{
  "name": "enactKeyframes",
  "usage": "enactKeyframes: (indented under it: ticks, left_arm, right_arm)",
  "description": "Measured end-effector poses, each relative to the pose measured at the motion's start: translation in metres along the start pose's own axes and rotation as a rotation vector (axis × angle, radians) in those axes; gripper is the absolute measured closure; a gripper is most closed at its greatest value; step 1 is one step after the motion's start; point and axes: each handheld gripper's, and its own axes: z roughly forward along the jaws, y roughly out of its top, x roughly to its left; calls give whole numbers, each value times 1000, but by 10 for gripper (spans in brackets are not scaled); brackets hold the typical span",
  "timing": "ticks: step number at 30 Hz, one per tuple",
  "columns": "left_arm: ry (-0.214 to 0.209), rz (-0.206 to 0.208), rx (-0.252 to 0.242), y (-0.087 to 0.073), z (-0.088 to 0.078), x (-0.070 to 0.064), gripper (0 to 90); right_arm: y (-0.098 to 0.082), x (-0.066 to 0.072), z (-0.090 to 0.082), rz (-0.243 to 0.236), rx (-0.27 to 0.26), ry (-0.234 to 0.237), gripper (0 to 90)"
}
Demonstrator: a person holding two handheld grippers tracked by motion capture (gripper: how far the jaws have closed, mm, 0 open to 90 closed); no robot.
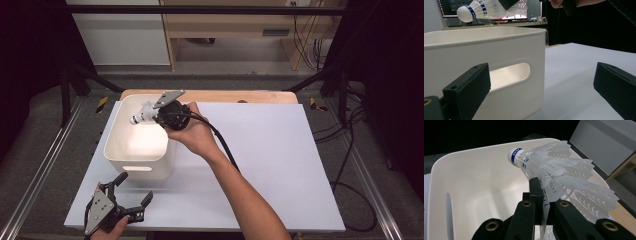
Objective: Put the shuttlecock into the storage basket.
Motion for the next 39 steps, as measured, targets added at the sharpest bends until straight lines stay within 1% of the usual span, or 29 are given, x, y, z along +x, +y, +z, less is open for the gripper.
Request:
enactKeyframes:
  ticks: [11, 19, 39]
  left_arm:
    - [0, 0, 2, 0, 0, 0, 11]
    - [1, 2, 2, 0, 0, 0, 11]
    - [0, 4, 2, 0, 0, 0, 11]
  right_arm:
    - [-3, 2, 11, -6, 31, 7, 894]
    - [-4, 3, 17, -22, 51, 10, 894]
    - [-8, 2, 23, -47, 90, -3, 894]
